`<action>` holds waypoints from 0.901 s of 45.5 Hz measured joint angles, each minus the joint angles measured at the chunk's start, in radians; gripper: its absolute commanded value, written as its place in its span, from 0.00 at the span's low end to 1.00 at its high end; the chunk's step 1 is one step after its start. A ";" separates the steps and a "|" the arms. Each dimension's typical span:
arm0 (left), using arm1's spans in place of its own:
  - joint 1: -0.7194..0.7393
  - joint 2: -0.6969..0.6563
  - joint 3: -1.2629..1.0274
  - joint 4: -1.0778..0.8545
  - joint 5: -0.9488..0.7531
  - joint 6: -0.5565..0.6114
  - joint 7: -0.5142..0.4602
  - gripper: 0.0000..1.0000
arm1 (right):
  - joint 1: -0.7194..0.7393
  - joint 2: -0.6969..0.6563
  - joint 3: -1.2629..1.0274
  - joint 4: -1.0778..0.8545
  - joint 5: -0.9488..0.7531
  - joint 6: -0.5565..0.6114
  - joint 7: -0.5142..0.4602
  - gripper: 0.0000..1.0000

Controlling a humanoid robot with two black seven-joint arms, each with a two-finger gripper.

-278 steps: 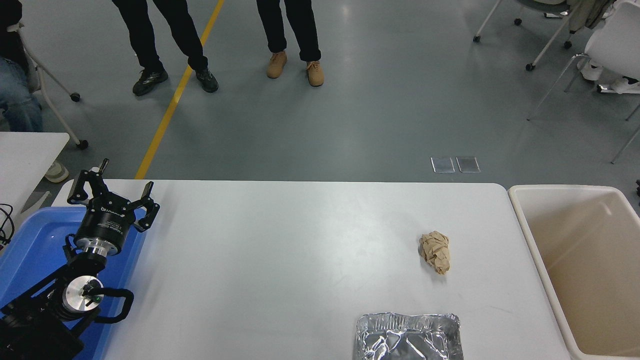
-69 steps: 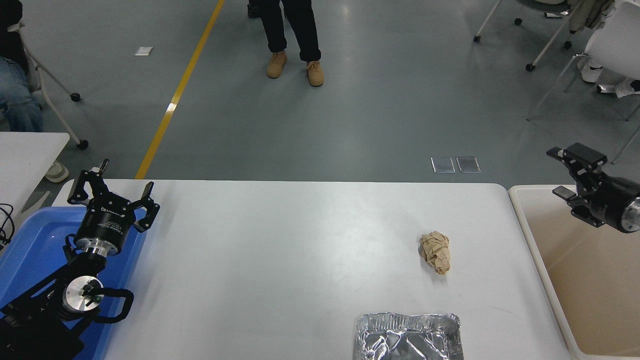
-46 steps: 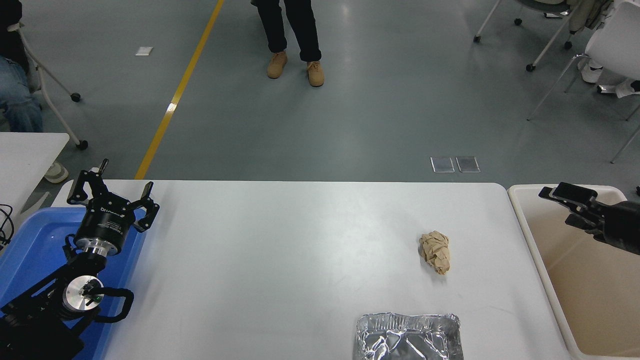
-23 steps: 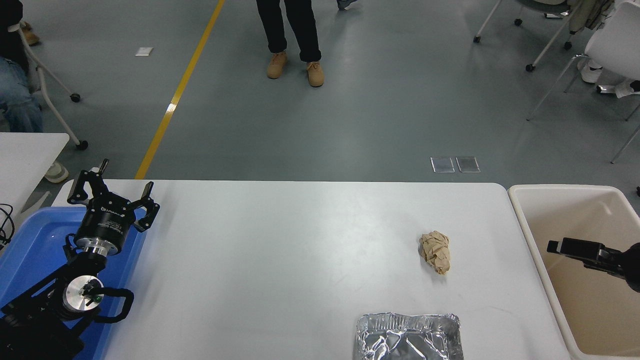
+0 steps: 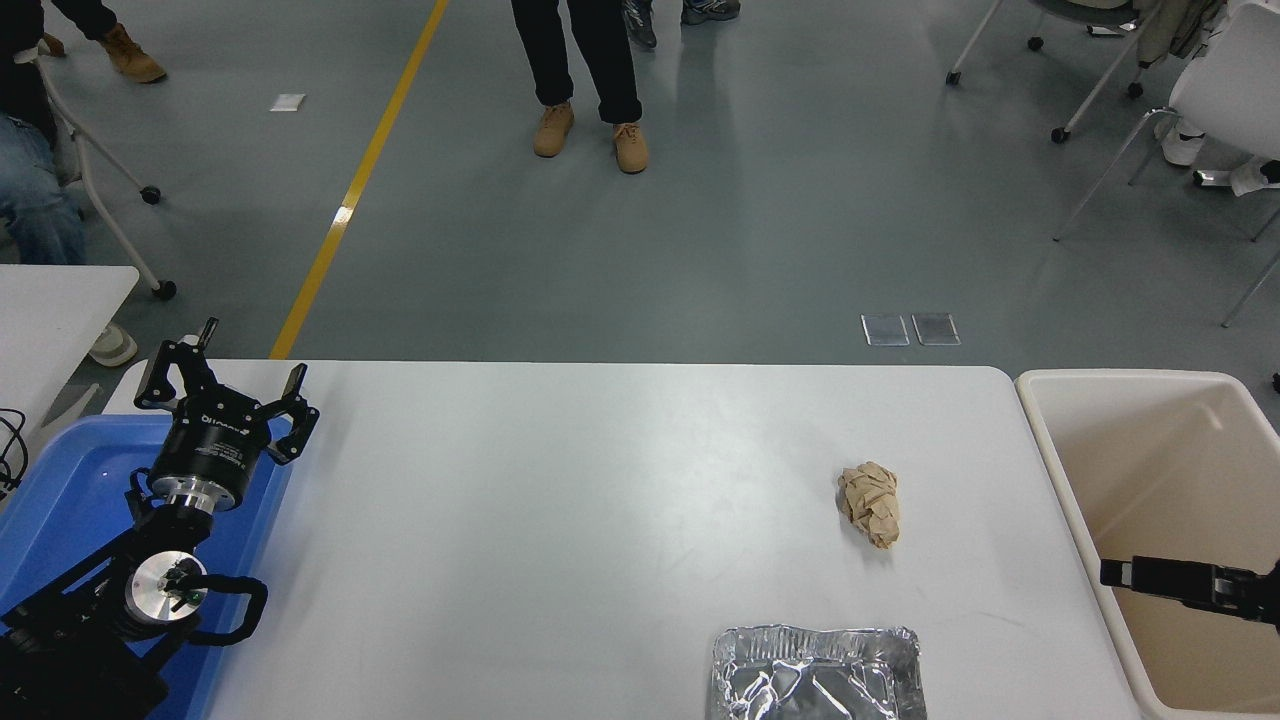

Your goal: Clean the table surface

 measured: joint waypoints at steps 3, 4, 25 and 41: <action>0.000 0.000 0.000 0.000 0.000 0.000 0.000 0.99 | -0.012 -0.010 -0.002 0.020 -0.003 0.000 0.002 0.98; 0.000 0.000 0.000 0.000 0.000 0.000 0.000 0.99 | -0.015 -0.012 -0.002 0.025 -0.004 0.000 0.003 0.98; 0.000 0.000 0.000 0.000 0.000 0.000 0.000 0.99 | -0.074 -0.013 -0.007 0.076 -0.001 -0.005 -0.073 0.98; 0.000 0.000 0.000 0.000 0.000 0.000 0.000 0.99 | -0.133 0.074 -0.005 0.091 0.036 -0.004 -0.170 0.98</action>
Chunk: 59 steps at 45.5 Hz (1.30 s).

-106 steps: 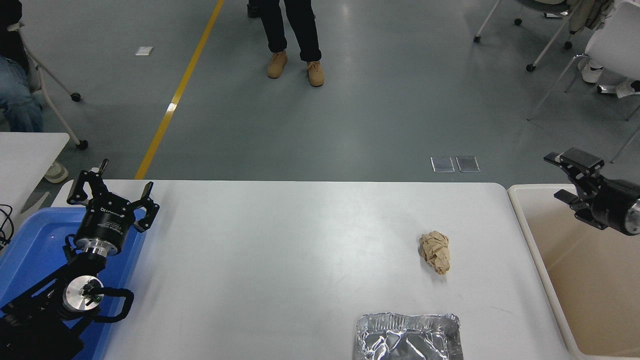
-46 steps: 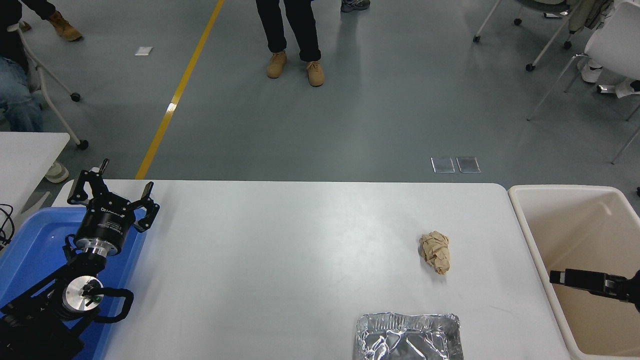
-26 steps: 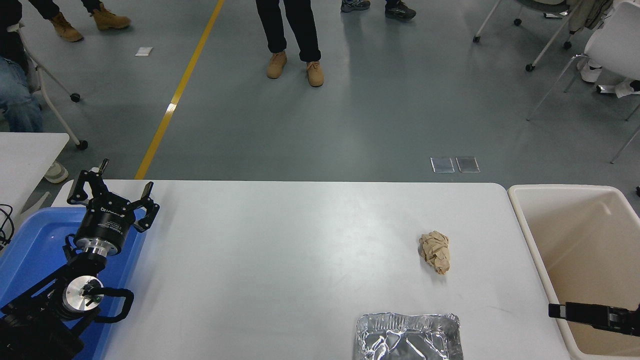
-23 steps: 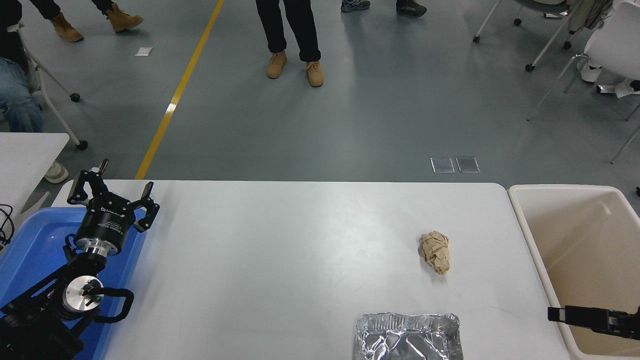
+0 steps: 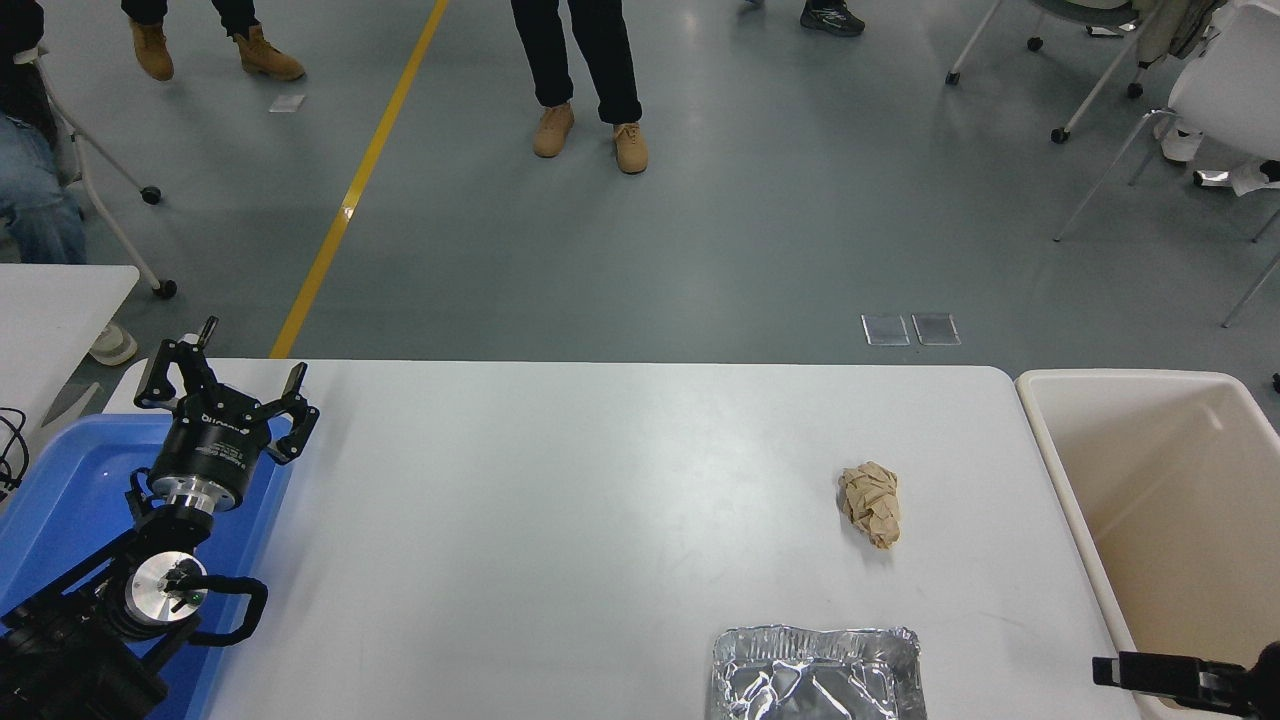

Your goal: Clean the table surface

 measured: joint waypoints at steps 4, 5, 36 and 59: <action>0.000 0.000 0.000 0.000 0.000 0.000 0.000 0.99 | -0.001 0.022 0.001 0.009 0.004 -0.002 -0.006 0.98; 0.000 0.000 0.000 0.000 0.000 0.000 0.000 0.99 | -0.001 0.028 0.001 0.012 0.006 -0.002 -0.007 0.98; 0.000 0.000 0.001 0.000 0.000 0.000 0.000 0.99 | 0.080 0.206 -0.040 -0.007 0.089 0.000 -0.025 0.98; 0.000 0.000 0.001 0.000 0.000 0.000 0.000 0.99 | 0.059 0.335 -0.074 -0.147 0.095 -0.008 -0.029 0.98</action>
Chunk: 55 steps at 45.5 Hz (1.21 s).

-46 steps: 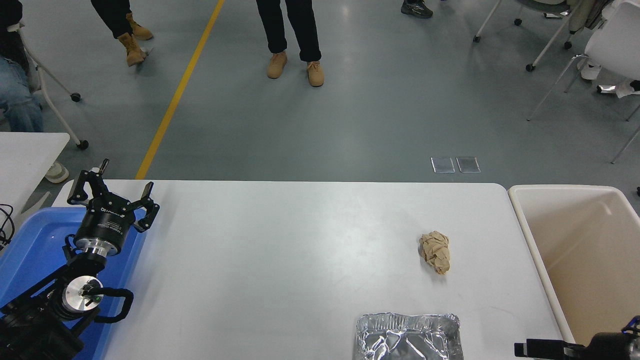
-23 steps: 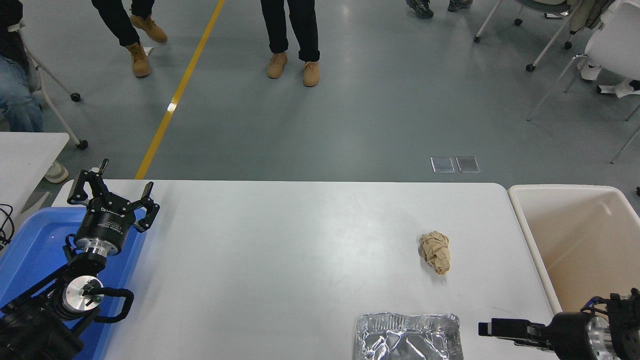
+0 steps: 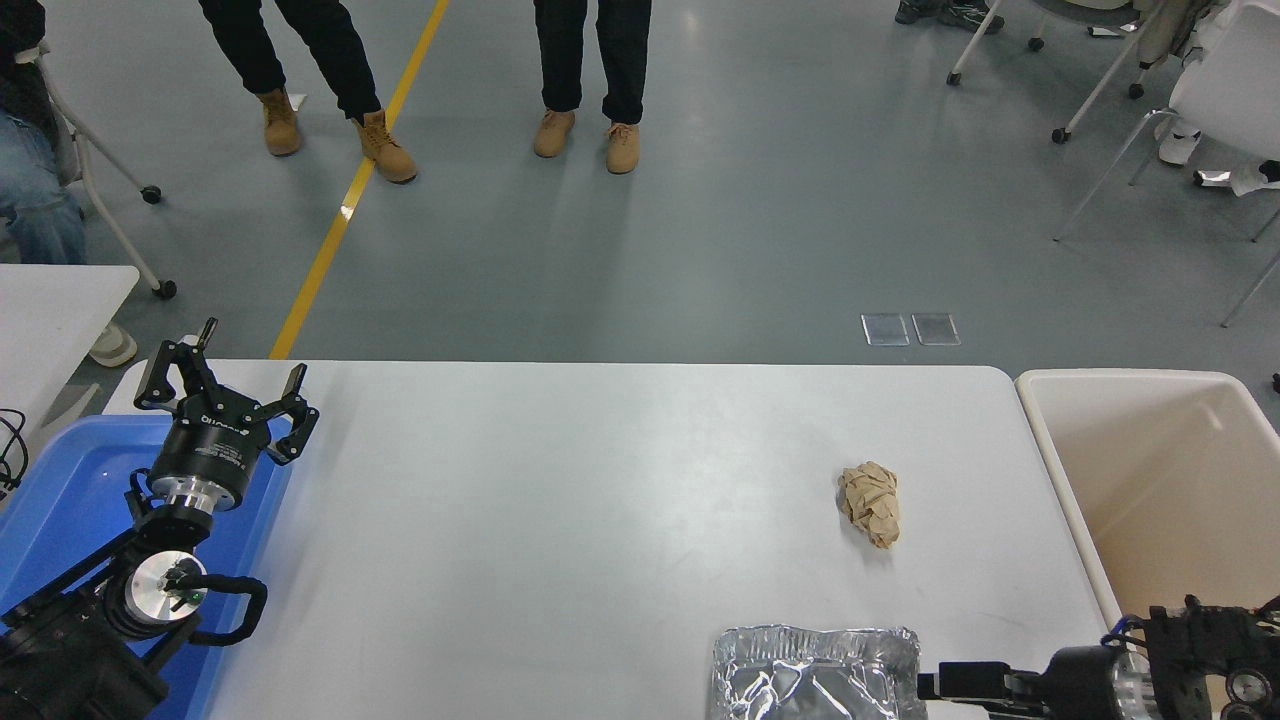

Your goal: Clean the table surface

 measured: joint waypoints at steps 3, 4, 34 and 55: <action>0.000 0.000 0.000 0.000 0.000 0.000 0.000 0.99 | -0.007 0.007 0.000 -0.011 -0.001 -0.002 0.000 0.98; 0.000 0.000 0.000 0.000 0.000 0.000 0.000 0.99 | -0.010 0.009 -0.001 -0.014 -0.001 -0.003 0.000 0.98; 0.000 0.000 0.000 0.000 0.000 0.000 0.000 0.99 | -0.053 0.070 -0.001 -0.047 -0.006 -0.021 0.001 0.98; 0.000 0.000 0.000 0.000 0.000 0.000 0.000 0.99 | -0.055 0.117 -0.002 -0.094 -0.017 -0.041 0.001 0.98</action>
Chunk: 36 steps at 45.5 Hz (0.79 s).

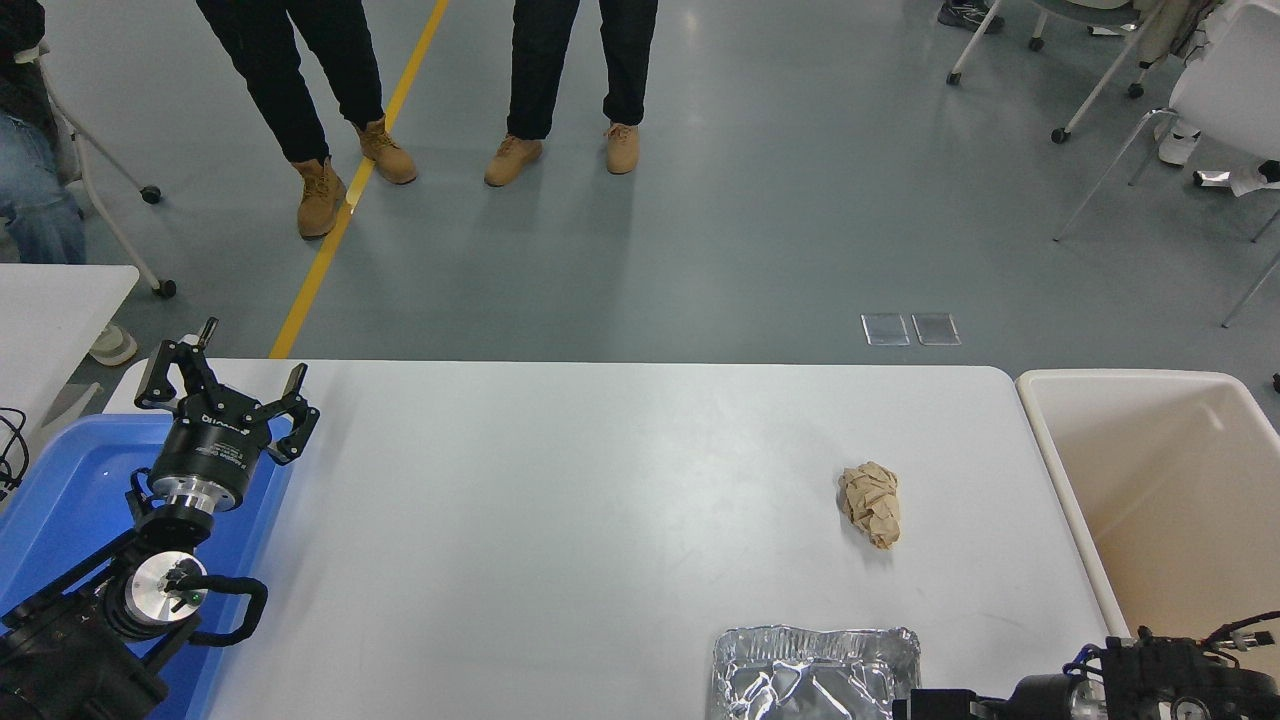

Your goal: Clean the table surface

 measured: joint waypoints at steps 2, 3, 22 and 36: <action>0.000 0.000 0.000 0.000 0.000 0.000 0.000 0.99 | 0.000 0.002 0.000 -0.002 0.000 -0.002 0.001 0.98; 0.000 0.000 0.000 0.000 0.000 0.000 0.000 0.99 | 0.000 0.003 0.000 -0.003 -0.001 -0.003 0.001 0.98; 0.000 0.000 0.000 0.000 0.000 0.000 0.000 0.99 | -0.008 0.030 -0.001 -0.032 -0.036 -0.034 0.003 0.84; 0.000 0.000 0.000 0.000 0.000 0.000 0.000 0.99 | -0.012 0.035 -0.006 -0.047 -0.068 -0.051 0.004 0.74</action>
